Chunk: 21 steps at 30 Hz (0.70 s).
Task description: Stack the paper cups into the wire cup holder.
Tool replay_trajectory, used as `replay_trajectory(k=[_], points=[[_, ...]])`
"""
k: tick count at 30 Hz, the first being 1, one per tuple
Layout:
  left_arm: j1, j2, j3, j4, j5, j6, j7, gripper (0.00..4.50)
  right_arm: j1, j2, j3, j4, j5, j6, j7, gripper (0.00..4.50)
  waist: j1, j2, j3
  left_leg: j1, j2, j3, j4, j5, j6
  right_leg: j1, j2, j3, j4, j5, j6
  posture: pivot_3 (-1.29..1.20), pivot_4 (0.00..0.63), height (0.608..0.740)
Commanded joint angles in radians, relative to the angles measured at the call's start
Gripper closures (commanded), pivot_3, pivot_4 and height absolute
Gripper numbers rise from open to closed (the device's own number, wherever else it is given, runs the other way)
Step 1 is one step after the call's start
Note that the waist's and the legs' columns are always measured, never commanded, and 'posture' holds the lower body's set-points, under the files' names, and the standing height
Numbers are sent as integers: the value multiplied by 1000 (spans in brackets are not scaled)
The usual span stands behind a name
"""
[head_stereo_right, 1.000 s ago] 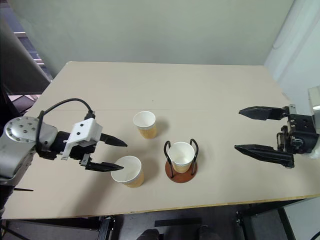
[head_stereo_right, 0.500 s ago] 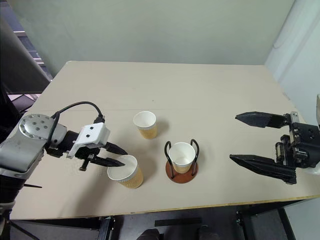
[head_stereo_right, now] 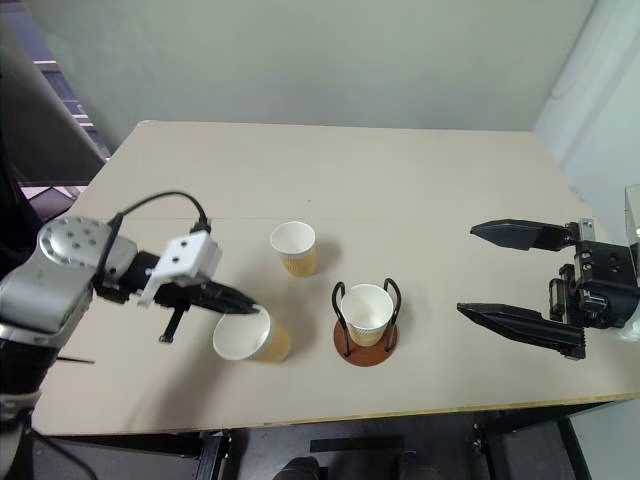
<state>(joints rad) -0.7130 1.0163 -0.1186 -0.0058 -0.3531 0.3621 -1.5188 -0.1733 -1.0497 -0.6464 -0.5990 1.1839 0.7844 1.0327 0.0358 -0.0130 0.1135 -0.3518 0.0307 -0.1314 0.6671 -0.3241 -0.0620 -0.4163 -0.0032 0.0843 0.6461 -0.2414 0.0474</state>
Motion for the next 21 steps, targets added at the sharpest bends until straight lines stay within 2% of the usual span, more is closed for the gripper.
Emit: replay_trajectory(k=[1,5,10,16,21], points=[[-172,-45,67,69,-54,15,10,4466,-17,-21,-1,10,-25,-37,11,0,1,0,0,0,0,0,0,0,0,0,-1,0,0,0,0,0,150,740],[-385,-172,47,161,-87,11,-19,4466,-30,-23,20,26,-44,-54,18,0,1,0,0,-1,-1,2,1,-1,2,0,-2,0,-1,1,2,0,150,740],[-523,-322,-33,245,-108,-43,-92,4466,-41,-24,39,34,-65,-68,22,0,4,0,0,-7,-1,3,7,-2,3,0,-3,0,-3,4,8,0,150,740],[-576,-376,-228,269,-165,-115,-96,4466,-17,-16,28,2,-73,-65,-7,0,6,0,0,-12,0,1,15,-2,4,-1,-3,1,-7,8,14,0,150,740],[-599,-346,-350,288,-190,-183,-96,4466,32,-25,-34,-28,-61,-45,-29,0,10,0,0,-13,-1,2,17,-2,5,0,-3,1,-8,9,16,0,150,740]])
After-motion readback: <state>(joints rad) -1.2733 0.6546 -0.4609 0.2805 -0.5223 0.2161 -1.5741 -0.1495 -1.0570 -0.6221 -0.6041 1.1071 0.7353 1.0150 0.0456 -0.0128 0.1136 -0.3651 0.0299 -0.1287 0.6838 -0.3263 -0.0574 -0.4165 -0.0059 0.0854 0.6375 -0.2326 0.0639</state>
